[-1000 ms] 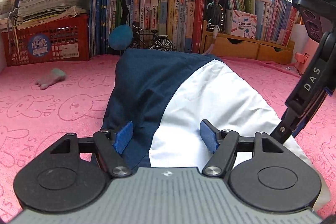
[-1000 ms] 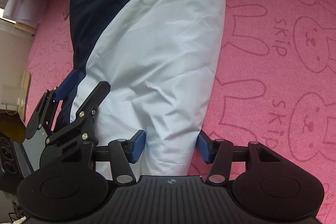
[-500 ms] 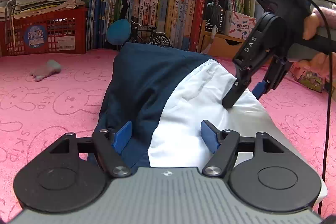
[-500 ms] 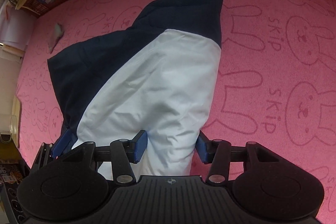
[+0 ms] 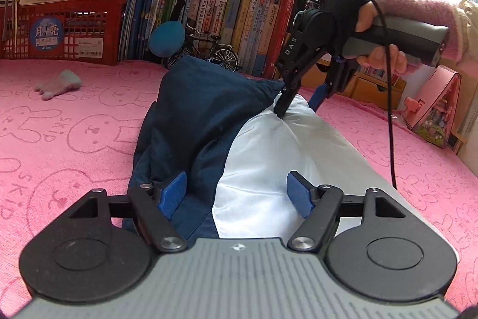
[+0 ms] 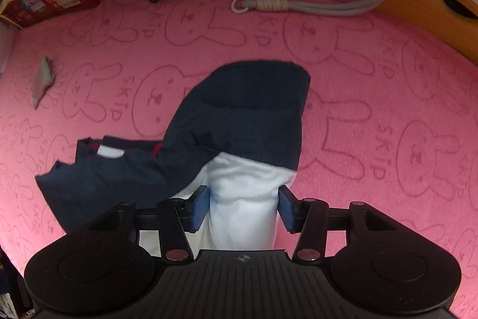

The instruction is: Fold clothes

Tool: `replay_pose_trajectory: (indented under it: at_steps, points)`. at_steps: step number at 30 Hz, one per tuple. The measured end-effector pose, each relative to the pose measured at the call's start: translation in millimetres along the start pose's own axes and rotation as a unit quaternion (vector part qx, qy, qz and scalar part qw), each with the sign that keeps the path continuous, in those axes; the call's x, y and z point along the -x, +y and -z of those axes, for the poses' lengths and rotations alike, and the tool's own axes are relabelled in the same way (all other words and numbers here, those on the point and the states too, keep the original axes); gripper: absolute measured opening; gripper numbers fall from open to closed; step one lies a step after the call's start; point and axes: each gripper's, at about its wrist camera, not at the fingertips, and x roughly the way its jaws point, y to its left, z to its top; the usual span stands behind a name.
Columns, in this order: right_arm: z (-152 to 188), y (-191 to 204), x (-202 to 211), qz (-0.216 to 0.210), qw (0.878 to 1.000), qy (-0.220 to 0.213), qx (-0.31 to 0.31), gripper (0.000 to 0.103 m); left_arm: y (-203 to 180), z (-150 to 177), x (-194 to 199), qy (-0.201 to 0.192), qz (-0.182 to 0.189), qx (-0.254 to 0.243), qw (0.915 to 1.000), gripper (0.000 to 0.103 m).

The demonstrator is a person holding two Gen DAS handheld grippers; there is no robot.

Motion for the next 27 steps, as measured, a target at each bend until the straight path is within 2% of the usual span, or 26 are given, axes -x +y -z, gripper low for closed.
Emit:
replay_pose_trajectory:
  at_steps: [2,5,7,9,11,14,17,20,23,27]
  points:
    - [-5,-4,-16,-0.004,1.0,-0.016,-0.005,0.05,1,0,0,0.0,0.001,0.001,1.0,0.074]
    - [-19,-11,-13,0.024,0.994,-0.109,0.0,0.049,-1,0,-1,0.002,-0.002,-0.004,1.0,0.075]
    - [-19,-14,-10,0.012,0.991,-0.134,-0.017,0.052,-2,0,-1,0.003,-0.004,-0.007,1.0,0.076]
    - [-5,-19,-3,-0.025,0.989,-0.143,-0.019,0.057,-2,0,-1,0.002,-0.003,-0.008,1.0,0.076]
    - [30,-22,11,-0.043,0.987,-0.152,0.012,0.069,-2,0,-1,0.002,-0.003,-0.008,1.0,0.077]
    - [100,-21,34,-0.042,0.978,-0.194,0.061,0.073,-2,1,-1,0.002,-0.002,-0.008,1.0,0.078]
    - [168,-25,39,-0.024,0.965,-0.249,0.083,0.085,-1,1,-1,0.001,-0.001,-0.008,1.0,0.079]
    - [234,-29,39,0.0,0.947,-0.305,0.098,0.089,0,1,1,-0.004,-0.001,-0.002,1.0,0.078]
    - [301,-31,36,0.024,0.926,-0.358,0.115,0.092,-7,0,9,-0.011,-0.041,-0.017,0.9989,0.078]
    - [372,1,-11,0.042,0.903,-0.399,0.153,0.092,-13,4,25,-0.024,-0.107,-0.026,0.9937,0.08]
